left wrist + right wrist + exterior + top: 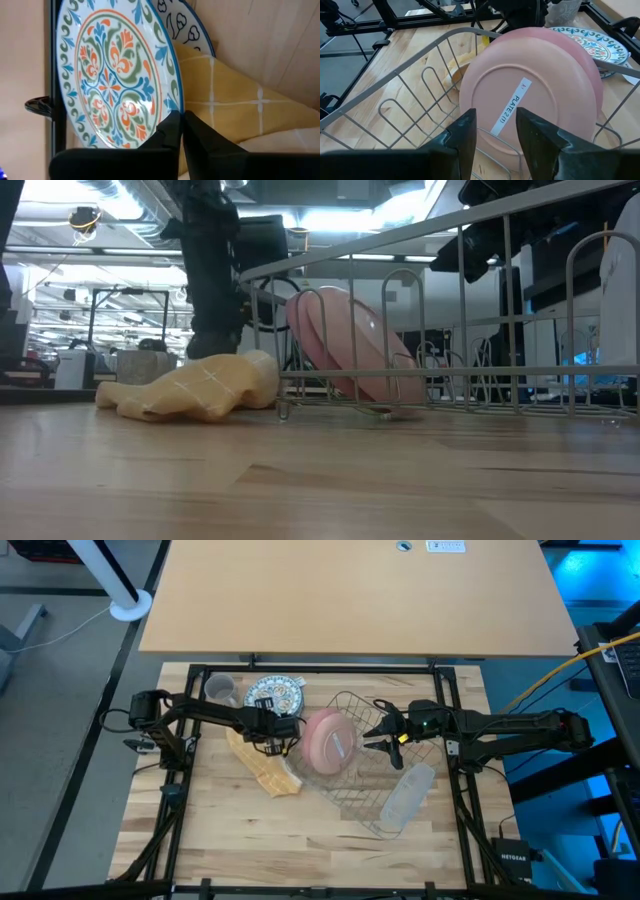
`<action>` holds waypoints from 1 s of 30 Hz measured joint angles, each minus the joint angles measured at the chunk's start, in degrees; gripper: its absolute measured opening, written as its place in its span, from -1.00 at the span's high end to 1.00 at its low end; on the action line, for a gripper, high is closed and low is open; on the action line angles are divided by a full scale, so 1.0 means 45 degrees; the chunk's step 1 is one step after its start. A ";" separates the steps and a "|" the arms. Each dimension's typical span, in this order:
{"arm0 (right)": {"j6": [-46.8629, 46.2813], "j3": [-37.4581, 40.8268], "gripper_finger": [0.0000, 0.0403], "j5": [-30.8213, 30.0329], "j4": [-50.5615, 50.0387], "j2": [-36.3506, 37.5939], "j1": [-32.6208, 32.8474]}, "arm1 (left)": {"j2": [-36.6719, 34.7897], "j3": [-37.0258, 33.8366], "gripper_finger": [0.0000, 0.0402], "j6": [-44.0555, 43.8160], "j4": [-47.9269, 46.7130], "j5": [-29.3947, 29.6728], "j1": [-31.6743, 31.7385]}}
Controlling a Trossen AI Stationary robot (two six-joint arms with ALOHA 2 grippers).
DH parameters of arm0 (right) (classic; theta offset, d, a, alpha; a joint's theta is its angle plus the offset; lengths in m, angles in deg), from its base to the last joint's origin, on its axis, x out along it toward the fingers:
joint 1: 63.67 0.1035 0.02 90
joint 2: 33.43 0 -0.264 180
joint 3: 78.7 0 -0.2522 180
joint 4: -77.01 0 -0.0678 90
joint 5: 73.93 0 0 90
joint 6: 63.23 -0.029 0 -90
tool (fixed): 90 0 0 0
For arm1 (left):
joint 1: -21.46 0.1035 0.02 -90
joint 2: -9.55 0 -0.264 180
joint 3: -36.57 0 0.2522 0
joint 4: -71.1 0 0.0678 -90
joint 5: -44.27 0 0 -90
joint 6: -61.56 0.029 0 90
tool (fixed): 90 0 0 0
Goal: Sort dishes
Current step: Put the orange patterned white plate into the dish rack
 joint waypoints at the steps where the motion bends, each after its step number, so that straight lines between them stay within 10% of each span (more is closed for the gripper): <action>1: -0.0003 -0.0002 0.29 -0.0002 -0.0007 0.0000 0.0000 | 0.0005 0.0115 0.99 0.0094 -0.0135 -0.0005 0.0000; 30: 0.2202 0.0005 0.29 -0.2038 0.1707 -0.0005 -0.0002 | 0.0005 0.3193 1.00 0.0088 -0.4762 0.0236 -0.0010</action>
